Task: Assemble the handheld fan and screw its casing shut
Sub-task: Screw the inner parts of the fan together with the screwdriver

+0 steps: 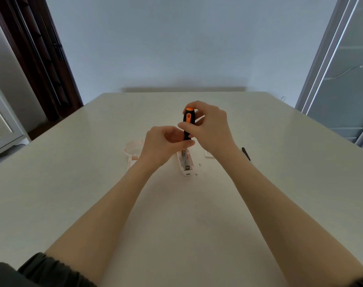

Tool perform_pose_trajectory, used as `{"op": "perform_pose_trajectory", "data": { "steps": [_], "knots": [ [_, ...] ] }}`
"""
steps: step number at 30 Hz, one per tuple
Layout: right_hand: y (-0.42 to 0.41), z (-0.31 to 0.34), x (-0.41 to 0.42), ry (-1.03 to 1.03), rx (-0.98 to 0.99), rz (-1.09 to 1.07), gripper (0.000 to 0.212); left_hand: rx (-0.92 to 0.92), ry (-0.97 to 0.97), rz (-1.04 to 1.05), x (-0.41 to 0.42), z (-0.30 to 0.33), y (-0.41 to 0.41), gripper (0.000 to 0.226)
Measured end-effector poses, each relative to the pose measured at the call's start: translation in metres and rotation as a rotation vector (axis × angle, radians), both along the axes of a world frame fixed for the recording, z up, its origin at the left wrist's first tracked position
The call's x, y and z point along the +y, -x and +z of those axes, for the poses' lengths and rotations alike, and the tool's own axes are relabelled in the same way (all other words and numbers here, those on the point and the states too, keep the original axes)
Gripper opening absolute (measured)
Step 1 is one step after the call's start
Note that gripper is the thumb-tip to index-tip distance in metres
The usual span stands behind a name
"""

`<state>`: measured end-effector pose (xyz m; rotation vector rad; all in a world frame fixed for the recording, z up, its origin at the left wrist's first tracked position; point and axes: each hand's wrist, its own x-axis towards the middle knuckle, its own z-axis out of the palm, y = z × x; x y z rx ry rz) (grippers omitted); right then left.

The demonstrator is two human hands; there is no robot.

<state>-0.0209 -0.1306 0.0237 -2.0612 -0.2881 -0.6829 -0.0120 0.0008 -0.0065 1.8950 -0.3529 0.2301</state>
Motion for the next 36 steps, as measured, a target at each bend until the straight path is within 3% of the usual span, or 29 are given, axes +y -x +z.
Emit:
{"op": "perform_pose_trajectory", "data": {
  "steps": [7, 12, 18, 26, 30, 36],
  "knots": [
    [0.0, -0.006, 0.007, -0.049, -0.046, -0.073, 0.024, -0.015, -0.016, -0.034, -0.001, -0.001, -0.001, 0.02],
    [0.004, 0.002, 0.005, -0.039, 0.066, 0.08, 0.019, 0.021, 0.043, -0.062, 0.001, -0.003, -0.003, 0.016],
    [0.003, 0.01, -0.004, -0.054, 0.168, 0.251, 0.042, 0.041, 0.079, -0.057, 0.003, -0.005, -0.005, 0.007],
    [0.004, 0.008, -0.003, 0.079, 0.039, 0.071, 0.026, 0.022, 0.021, -0.013, 0.003, -0.007, -0.006, 0.011],
    [0.003, 0.005, 0.0, 0.042, 0.012, -0.013, 0.027, -0.008, -0.007, 0.003, 0.001, -0.002, -0.004, 0.023],
    [0.001, 0.001, 0.0, -0.019, -0.013, -0.094, 0.031, 0.014, -0.005, -0.034, -0.001, -0.003, -0.005, 0.02]
  ]
}}
